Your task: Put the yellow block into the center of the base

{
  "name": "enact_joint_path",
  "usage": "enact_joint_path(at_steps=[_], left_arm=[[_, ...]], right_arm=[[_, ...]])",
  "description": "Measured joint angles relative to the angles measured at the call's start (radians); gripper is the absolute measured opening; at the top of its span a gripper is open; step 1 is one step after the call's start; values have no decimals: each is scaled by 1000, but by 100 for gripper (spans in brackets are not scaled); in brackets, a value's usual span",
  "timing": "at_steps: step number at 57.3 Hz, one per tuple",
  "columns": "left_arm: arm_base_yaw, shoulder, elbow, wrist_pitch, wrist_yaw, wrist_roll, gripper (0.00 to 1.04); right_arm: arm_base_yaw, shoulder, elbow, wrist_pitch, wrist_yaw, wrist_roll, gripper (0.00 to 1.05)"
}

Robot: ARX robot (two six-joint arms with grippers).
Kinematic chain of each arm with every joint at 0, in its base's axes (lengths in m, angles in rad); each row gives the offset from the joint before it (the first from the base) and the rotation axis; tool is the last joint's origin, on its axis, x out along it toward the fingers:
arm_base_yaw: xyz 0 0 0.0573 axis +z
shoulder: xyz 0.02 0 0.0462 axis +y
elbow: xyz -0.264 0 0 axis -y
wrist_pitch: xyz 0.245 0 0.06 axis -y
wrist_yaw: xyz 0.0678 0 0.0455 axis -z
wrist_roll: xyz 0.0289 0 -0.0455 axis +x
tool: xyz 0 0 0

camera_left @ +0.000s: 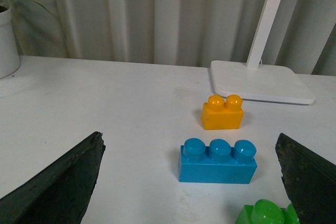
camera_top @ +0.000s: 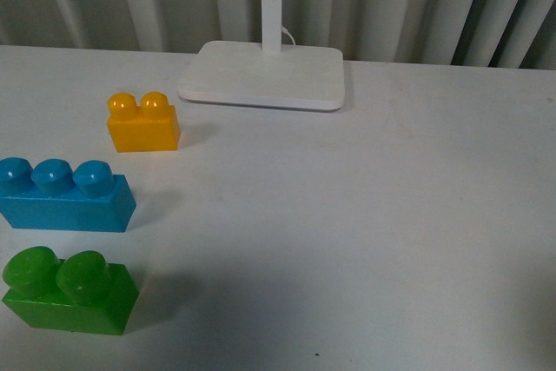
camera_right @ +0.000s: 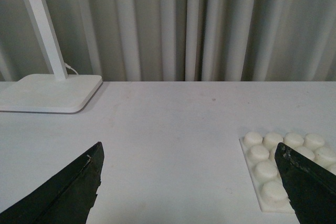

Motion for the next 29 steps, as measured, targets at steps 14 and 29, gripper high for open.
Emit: enact_joint_path(at_steps=[14, 29], left_arm=[[0, 0, 0, 0, 0, 0, 98], [0, 0, 0, 0, 0, 0, 98]], right_arm=[[-66, 173, 84, -100, 22, 72, 96], [-273, 704, 332, -49, -174, -45, 96]])
